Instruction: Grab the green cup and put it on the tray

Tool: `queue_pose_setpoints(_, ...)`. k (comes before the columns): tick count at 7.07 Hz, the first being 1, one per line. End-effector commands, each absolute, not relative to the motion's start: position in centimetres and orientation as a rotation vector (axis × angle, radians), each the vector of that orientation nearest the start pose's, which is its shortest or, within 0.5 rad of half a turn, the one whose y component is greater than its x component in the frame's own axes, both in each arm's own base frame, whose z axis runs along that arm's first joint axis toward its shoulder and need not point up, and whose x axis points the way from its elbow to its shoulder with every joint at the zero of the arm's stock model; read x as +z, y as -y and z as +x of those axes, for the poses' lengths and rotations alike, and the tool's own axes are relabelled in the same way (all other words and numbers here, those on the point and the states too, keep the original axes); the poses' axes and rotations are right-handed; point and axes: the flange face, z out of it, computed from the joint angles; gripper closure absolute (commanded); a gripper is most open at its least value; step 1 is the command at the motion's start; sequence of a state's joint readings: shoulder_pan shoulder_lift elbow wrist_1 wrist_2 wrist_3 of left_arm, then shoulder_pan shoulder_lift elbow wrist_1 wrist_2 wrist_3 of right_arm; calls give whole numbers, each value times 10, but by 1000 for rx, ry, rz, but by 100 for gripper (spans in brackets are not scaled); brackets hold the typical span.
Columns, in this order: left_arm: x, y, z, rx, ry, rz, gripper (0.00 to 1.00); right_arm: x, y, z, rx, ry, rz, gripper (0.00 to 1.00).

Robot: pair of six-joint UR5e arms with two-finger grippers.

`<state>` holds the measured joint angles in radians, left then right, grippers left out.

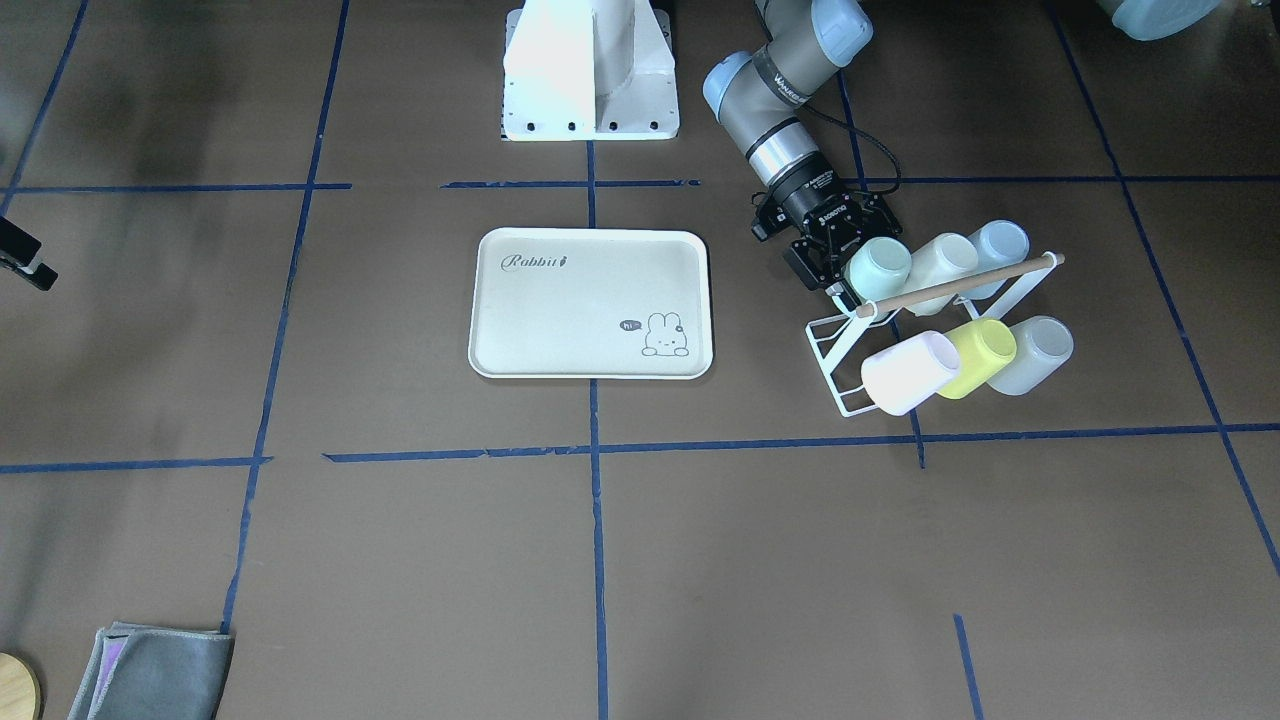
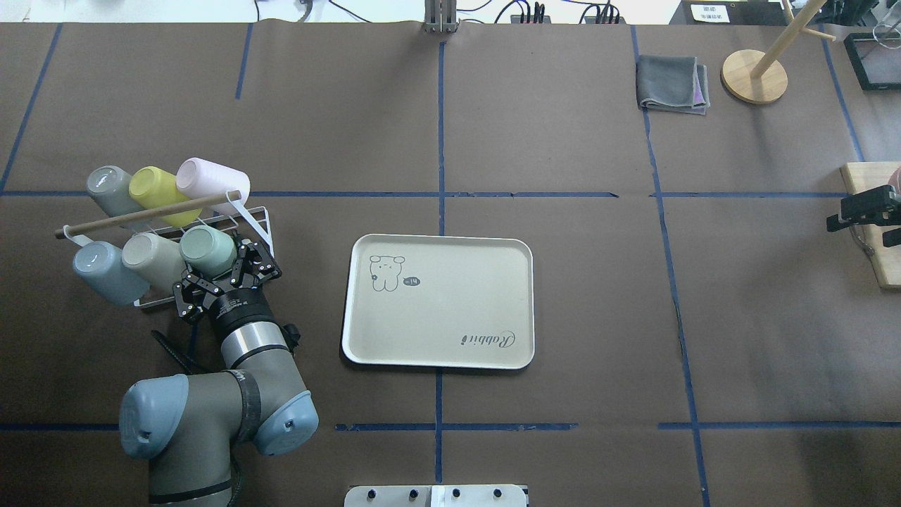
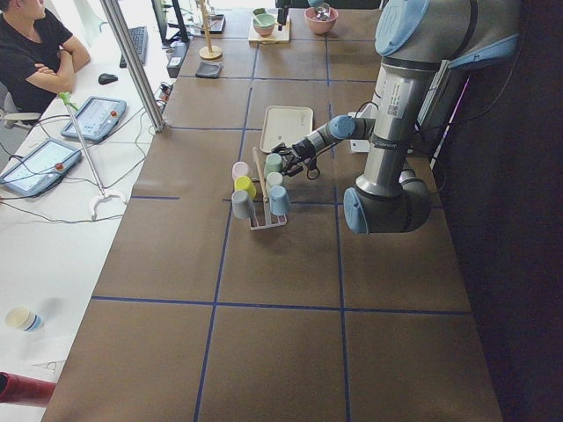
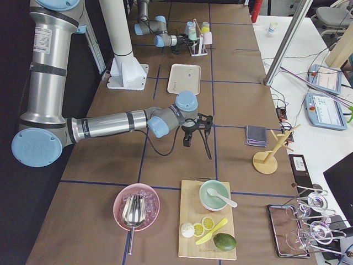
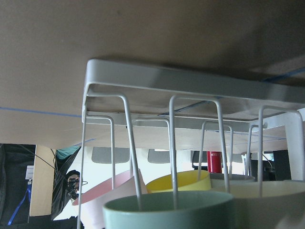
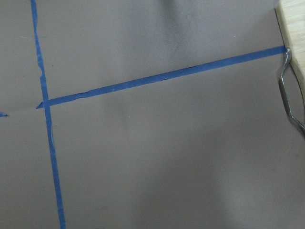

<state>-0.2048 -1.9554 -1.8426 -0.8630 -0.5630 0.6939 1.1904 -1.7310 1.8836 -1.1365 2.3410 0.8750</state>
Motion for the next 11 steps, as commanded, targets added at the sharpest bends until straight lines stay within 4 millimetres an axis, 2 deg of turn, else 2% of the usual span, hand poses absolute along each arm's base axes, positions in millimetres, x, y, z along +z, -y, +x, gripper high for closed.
queue_pose_setpoints(1,345,334,489,1835,1126,400,28,525,435,-105,236,934,13,1)
queue_pose_setpoints(2,330,332,479,1819,1113,433,28,524,436,-106,235,935,14,1)
queue_pose_setpoints(4,316,327,457,1818,1112,434,28,523,437,-106,235,936,16,1)
queue_pose_setpoints(6,312,318,417,1800,1096,468,28,522,438,-107,233,938,17,1)
queue_pose_setpoints(8,274,310,393,1737,1033,580,28,519,437,-106,232,941,20,1)
queue_pose_setpoints(9,242,305,378,1655,953,686,28,519,437,-106,232,941,21,1)
queue_pose_setpoints(11,207,300,385,1376,634,896,27,519,437,-106,232,941,20,1)
